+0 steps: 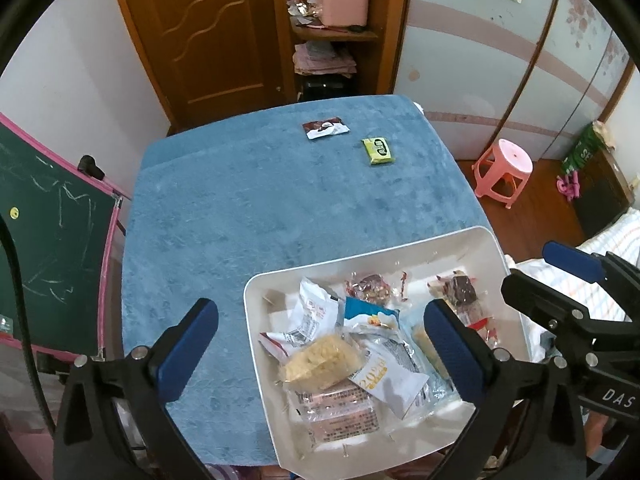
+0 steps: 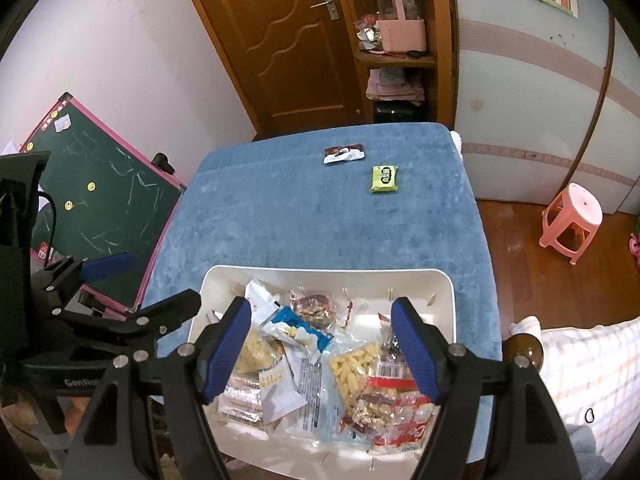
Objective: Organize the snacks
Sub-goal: 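Lift both tools out of the tray toward the two remaining snacks, then grasp the green pastry packet with the right tool while the left tool grasps the brown-white wrapper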
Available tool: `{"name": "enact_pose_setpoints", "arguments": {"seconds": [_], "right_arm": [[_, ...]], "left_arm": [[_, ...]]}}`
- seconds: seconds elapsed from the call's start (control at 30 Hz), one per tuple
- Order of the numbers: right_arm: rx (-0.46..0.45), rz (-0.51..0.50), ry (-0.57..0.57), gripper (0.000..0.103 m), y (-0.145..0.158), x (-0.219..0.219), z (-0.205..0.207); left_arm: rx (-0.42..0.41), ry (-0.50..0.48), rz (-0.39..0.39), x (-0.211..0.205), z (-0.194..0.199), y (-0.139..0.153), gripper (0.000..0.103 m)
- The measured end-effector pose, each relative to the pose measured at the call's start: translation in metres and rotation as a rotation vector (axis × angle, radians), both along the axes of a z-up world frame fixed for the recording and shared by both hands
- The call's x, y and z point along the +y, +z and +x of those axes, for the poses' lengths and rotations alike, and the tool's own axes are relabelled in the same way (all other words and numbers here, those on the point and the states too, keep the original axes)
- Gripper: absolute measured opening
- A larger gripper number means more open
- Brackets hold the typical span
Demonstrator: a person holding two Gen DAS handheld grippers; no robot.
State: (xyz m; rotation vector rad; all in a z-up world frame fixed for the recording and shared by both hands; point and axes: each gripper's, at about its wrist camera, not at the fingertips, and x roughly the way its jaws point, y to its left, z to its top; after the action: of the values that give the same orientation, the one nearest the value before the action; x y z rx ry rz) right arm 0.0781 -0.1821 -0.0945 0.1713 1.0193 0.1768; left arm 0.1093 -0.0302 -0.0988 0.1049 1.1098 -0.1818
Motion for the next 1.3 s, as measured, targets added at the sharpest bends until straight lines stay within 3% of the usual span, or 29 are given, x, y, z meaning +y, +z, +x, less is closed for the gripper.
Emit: {"name": "enact_pose_setpoints", "arguments": {"seconds": [0.4,0.7,1.3], "right_arm": [[0.003,0.014,-0.009,0.073,0.001,0.004,0.022],[0.014,0.015,-0.030,0.073,-0.001,-0.002,0.054],[-0.072,-0.192,-0.065,0.073,0.034,-0.032,0.169]], "left_arm": [[0.034,0.040,-0.036,0.014,0.027,-0.003,0.102],[0.008,0.051,-0.026,0.022,0.064,0.004,0.102],[-0.212,-0.044,0.050,0.005,0.196,0.068,0.102]]}}
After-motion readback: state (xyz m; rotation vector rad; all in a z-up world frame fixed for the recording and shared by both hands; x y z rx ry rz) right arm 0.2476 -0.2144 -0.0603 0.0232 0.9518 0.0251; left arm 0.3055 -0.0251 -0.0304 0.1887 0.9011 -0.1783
